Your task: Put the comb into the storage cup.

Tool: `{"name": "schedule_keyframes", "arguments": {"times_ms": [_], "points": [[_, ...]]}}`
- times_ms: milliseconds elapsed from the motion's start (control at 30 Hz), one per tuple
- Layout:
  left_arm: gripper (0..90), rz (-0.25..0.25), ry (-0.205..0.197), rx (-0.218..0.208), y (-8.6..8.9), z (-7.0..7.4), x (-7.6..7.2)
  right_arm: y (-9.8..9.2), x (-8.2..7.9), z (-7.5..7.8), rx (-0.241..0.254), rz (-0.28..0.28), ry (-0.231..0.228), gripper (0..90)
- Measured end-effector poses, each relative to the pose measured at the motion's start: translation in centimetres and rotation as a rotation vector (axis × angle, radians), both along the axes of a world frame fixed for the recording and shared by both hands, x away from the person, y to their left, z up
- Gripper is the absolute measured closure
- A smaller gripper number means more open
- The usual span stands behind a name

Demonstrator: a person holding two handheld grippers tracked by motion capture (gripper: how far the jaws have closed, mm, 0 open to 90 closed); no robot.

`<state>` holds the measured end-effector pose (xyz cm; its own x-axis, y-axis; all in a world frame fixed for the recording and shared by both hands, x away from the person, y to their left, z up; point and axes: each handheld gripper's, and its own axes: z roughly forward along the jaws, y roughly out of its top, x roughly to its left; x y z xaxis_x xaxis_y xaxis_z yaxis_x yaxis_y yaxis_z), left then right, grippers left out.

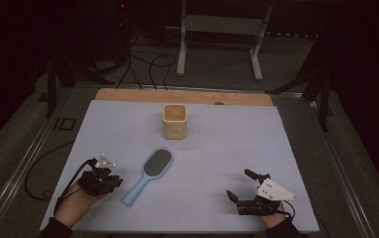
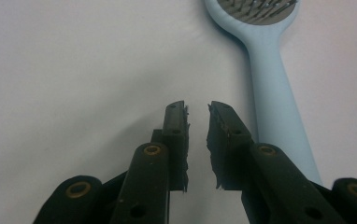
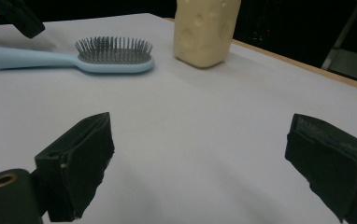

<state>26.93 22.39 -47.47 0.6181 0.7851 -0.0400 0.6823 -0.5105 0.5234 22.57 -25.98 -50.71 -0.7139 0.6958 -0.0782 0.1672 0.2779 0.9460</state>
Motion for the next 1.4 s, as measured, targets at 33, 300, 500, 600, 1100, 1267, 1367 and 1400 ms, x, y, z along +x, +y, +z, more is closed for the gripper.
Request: {"name": "schedule_keyframes", "arguments": {"times_ms": [33, 300, 500, 600, 1100, 1267, 1367, 1400], "points": [[74.7, 0.0, -0.001, 0.002, -0.1, 0.1, 0.0, 0.0, 0.0, 0.0, 0.0, 0.0, 0.002, 7.5], [50.8, 0.013, -0.013, 0.017, -0.8, 1.0, 0.3, 0.0, 0.0, 0.1, -0.001, 0.004, -0.004, 7.5], [41.2, 0.019, -0.019, 0.029, -1.4, 1.7, 0.7, 0.0, 0.0, 0.1, 0.001, 0.004, -0.004, 7.5], [34.9, 0.024, -0.014, 0.028, -1.8, 2.0, 1.0, 0.0, 0.0, 0.0, 0.005, 0.001, 0.002, 7.5], [5.9, 0.067, 0.029, 0.029, -4.2, 2.7, 2.1, 0.0, 0.0, 0.0, 0.003, 0.005, -0.005, 7.5], [0.0, 0.076, 0.031, 0.041, -5.1, 2.5, 2.4, 0.0, 0.0, 0.0, 0.003, 0.004, -0.003, 7.5], [0.0, 0.103, 0.042, 0.045, -5.6, 2.4, 2.6, 0.0, 0.0, 0.0, 0.006, 0.002, 0.003, 7.5], [0.0, 0.097, 0.05, 0.048, -5.9, 2.1, 2.7, 0.0, 0.0, 0.0, 0.004, 0.004, -0.002, 7.5]]}}
